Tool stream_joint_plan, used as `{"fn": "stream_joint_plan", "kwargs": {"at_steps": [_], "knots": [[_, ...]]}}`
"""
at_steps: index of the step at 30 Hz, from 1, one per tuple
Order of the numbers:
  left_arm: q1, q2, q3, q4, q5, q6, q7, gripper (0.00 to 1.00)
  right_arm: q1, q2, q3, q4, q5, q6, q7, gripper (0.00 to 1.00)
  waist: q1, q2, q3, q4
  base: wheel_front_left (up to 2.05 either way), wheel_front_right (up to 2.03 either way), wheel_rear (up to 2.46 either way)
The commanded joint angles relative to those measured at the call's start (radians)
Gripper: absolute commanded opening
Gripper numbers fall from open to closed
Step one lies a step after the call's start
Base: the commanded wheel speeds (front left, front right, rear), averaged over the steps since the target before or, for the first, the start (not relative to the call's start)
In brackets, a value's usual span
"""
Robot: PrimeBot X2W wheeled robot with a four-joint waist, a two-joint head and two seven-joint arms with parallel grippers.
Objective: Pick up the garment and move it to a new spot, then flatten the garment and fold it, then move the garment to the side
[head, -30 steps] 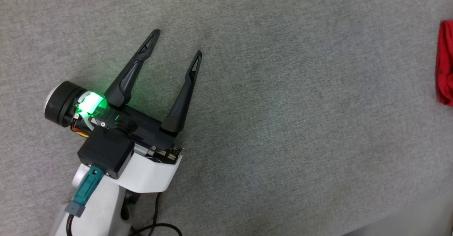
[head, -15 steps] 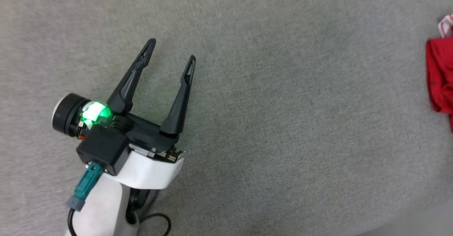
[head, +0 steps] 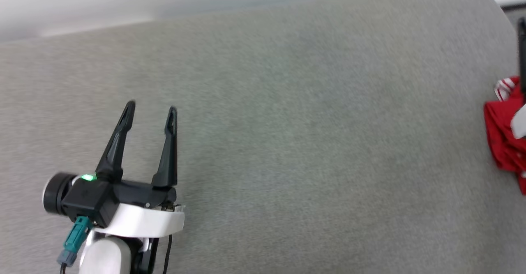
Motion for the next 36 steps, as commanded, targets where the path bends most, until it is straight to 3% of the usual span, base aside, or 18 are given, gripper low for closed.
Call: {"fn": "stream_joint_plan", "kwargs": {"at_steps": [1, 14, 26, 36], "knots": [[0.016, -0.004, 0.006, 0.004, -0.003, 0.005, -0.002, 1.00, 0.019, 0.015, -0.002, -0.014, 0.009, -0.001, -0.006, 1.00, 0.0002, 0.0000, -0.068, 0.062, 0.00, 0.00, 0.00], [0.131, -0.039, 0.066, 0.114, -0.029, -0.006, -0.002, 1.00, 0.312, 0.265, -0.027, -0.166, 0.107, -0.001, -0.079, 1.00, 0.0002, 0.0000, -0.197, 0.151, 0.00, 0.00, 0.00], [0.171, -0.054, 0.085, 0.163, -0.060, -0.021, -0.002, 1.00, 0.421, 0.345, 0.051, -0.084, 0.092, -0.001, -0.163, 1.00, 0.0002, 0.0000, -0.229, 0.163, 0.00, 0.00, 0.00], [0.158, -0.061, 0.094, 0.170, -0.070, -0.024, -0.002, 1.00, 0.404, 0.362, 0.063, -0.045, 0.071, -0.001, -0.192, 1.00, 0.0002, 0.0000, -0.219, 0.161, 0.00, 0.00, 0.00]]}}
